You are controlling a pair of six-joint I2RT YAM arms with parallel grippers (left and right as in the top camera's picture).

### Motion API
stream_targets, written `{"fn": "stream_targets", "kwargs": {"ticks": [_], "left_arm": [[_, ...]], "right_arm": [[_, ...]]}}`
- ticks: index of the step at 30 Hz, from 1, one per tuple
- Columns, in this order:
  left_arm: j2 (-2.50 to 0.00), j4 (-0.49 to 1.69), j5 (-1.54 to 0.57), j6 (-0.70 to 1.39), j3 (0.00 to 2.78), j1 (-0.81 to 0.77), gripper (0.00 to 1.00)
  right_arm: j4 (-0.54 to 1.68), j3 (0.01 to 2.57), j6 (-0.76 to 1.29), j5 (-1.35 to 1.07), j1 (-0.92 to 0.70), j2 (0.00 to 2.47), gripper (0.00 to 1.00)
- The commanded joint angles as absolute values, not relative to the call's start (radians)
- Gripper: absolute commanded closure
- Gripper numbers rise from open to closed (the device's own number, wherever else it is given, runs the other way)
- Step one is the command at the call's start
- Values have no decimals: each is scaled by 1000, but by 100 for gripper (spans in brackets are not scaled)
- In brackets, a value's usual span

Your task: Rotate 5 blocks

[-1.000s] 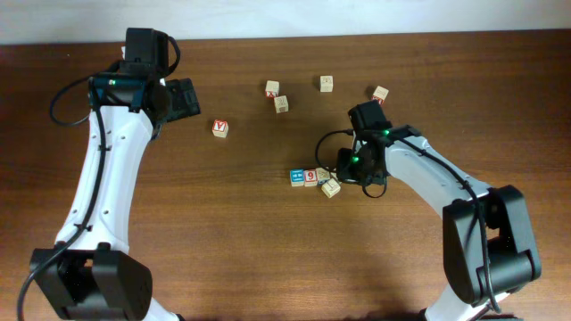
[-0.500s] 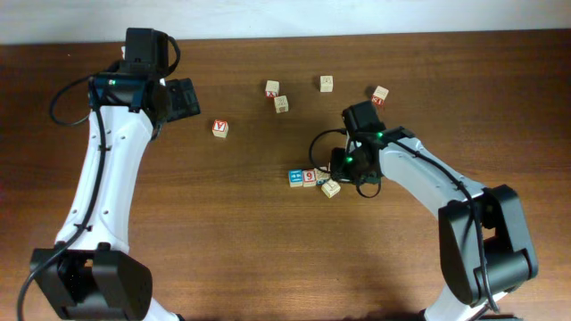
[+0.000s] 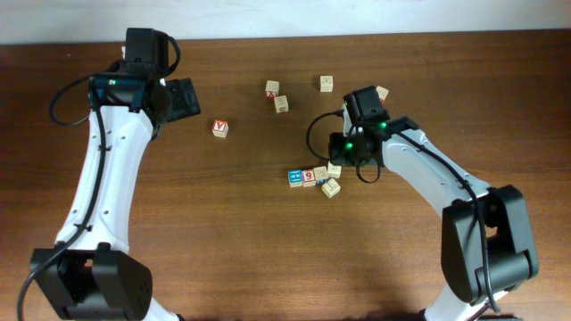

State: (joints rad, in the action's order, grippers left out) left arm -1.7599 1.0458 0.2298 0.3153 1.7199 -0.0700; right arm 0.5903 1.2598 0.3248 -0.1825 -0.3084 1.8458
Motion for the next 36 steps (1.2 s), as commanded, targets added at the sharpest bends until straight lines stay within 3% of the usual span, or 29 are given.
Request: {"fn": "stream_targets", "kwargs": {"ticks": [1, 22, 29, 36], "left_arm": [[-1767, 1045, 244, 329, 1739, -69, 1], [-1767, 1045, 244, 329, 1739, -69, 1], [-1767, 1045, 244, 329, 1739, -69, 1], [-1767, 1045, 244, 329, 1739, -69, 1]], "right_arm": [[542, 1277, 271, -173, -315, 1868, 81], [567, 1279, 136, -173, -347, 1931, 80], [843, 1440, 358, -172, -254, 1916, 81], [769, 1317, 357, -173, -255, 1926, 81]]}}
